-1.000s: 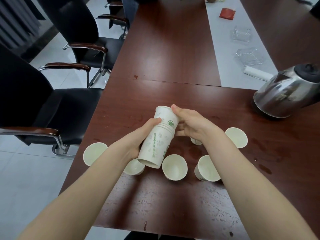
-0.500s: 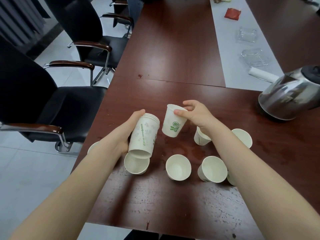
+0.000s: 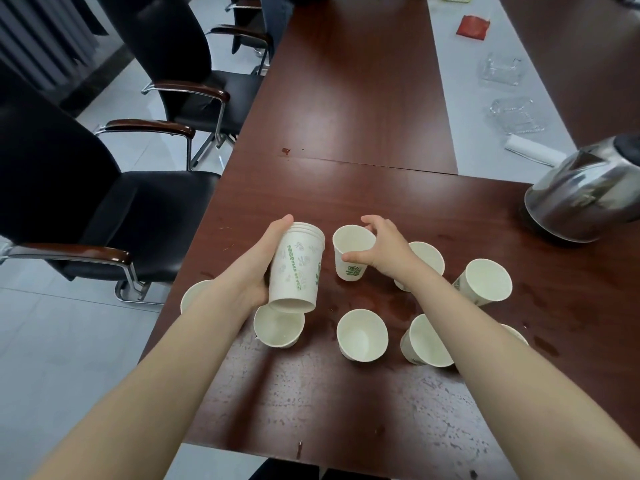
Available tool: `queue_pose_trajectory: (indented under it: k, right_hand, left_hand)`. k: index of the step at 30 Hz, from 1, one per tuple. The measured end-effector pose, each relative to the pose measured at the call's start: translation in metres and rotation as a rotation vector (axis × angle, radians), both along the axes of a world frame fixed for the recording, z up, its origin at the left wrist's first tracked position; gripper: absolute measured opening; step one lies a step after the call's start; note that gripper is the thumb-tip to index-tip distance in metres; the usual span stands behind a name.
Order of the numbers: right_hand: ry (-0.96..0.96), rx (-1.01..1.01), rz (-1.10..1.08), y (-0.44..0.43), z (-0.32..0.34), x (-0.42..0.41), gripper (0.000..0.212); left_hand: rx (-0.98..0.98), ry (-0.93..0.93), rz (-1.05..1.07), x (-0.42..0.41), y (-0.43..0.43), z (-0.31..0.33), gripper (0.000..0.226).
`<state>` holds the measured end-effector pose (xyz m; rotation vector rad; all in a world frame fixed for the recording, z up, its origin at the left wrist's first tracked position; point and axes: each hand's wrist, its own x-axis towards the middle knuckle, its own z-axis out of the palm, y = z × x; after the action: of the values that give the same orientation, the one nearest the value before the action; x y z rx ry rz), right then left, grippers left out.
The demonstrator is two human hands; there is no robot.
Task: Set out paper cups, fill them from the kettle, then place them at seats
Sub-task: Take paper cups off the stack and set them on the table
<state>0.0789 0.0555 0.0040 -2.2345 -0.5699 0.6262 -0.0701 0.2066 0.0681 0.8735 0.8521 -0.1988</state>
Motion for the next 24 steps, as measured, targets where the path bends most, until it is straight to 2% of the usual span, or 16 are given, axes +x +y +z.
queue_pose_trajectory:
  k: [9, 17, 19, 21, 22, 24]
  right_hand:
    - [0.040, -0.112, 0.067, -0.006, -0.009, -0.003, 0.083]
    - [0.054, -0.165, 0.110, -0.005, -0.005, -0.005, 0.097]
    - [0.009, -0.078, 0.054, -0.006, 0.005, -0.008, 0.084]
    - [-0.047, 0.021, 0.045, -0.005, 0.019, -0.012, 0.061]
    - [-0.032, 0.077, 0.055, -0.003, 0.028, -0.015, 0.047]
    - [0.123, 0.192, 0.077, 0.003, 0.048, -0.022, 0.024]
  left_hand:
    - [0.003, 0.013, -0.004, -0.004, 0.001, -0.006, 0.063]
    - [0.046, 0.025, -0.026, -0.006, -0.001, -0.008, 0.058]
    - [0.053, 0.028, -0.034, -0.006, -0.002, -0.008, 0.055]
    - [0.058, 0.028, -0.036, -0.005, -0.003, -0.009, 0.054]
    - [0.064, 0.022, -0.037, -0.005, -0.003, -0.009, 0.053]
    - [0.081, 0.008, -0.031, -0.004, -0.004, -0.009, 0.054]
